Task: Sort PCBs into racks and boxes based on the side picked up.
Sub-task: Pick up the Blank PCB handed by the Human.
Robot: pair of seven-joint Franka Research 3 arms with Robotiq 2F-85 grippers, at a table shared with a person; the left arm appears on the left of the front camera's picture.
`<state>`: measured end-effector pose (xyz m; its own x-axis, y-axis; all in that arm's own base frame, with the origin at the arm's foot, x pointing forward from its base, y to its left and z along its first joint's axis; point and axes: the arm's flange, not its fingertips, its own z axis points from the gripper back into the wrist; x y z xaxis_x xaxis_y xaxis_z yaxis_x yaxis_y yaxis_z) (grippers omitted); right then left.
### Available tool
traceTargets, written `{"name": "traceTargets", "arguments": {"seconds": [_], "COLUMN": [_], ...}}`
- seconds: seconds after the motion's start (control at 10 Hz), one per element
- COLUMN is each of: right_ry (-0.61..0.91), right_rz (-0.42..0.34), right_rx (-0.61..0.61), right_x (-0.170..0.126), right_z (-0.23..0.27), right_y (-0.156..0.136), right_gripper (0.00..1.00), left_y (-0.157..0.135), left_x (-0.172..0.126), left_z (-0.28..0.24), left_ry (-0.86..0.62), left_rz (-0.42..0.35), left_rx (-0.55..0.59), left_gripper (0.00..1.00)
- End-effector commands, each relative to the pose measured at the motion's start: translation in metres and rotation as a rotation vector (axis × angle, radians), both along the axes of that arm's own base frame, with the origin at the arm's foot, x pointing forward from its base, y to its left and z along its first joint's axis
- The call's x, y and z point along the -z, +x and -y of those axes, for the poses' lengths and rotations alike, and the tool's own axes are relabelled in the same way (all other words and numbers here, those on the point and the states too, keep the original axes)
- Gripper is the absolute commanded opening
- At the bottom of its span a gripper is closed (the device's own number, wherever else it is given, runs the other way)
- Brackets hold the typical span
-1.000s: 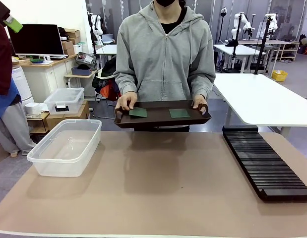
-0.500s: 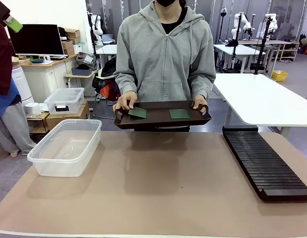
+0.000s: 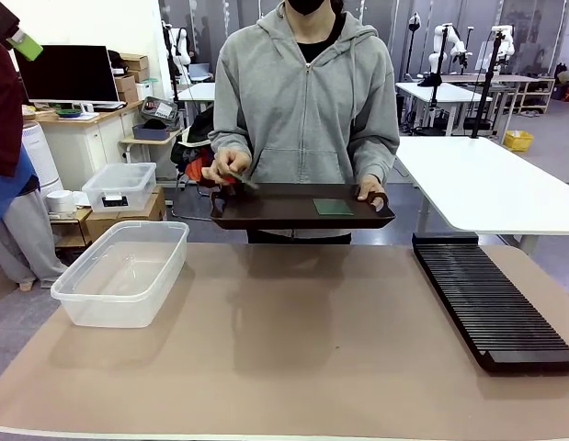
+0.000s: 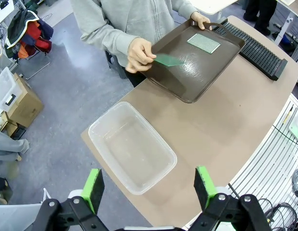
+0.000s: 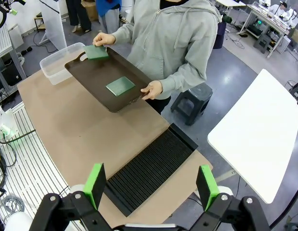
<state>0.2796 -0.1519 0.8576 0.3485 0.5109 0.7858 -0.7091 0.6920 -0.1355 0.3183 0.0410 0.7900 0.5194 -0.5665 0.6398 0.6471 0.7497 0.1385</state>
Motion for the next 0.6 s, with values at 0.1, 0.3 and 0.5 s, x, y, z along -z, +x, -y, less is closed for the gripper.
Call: {"name": "traceTargets", "arguments": {"seconds": [0.1, 0.3, 0.5], "right_ry": [-0.001, -0.001, -0.001], "right_rz": [0.002, 0.002, 0.002], "right_rx": [-0.004, -0.004, -0.004], "right_x": [-0.0001, -0.0001, -0.0001], "right_z": [-0.0022, -0.0022, -0.0022], "right_y": [-0.002, -0.002, -0.002], "right_gripper": [1.0, 1.0, 1.0], "left_y": [-0.0001, -0.0001, -0.0001], "left_x": [0.0006, 0.0006, 0.0006], "left_z": [-0.0002, -0.0002, -0.0002], "left_ry": [-0.005, -0.005, -0.005], "left_rz": [-0.002, -0.002, -0.002], "left_rx": [-0.001, -0.001, -0.001], "left_gripper": [1.0, 1.0, 1.0]}}
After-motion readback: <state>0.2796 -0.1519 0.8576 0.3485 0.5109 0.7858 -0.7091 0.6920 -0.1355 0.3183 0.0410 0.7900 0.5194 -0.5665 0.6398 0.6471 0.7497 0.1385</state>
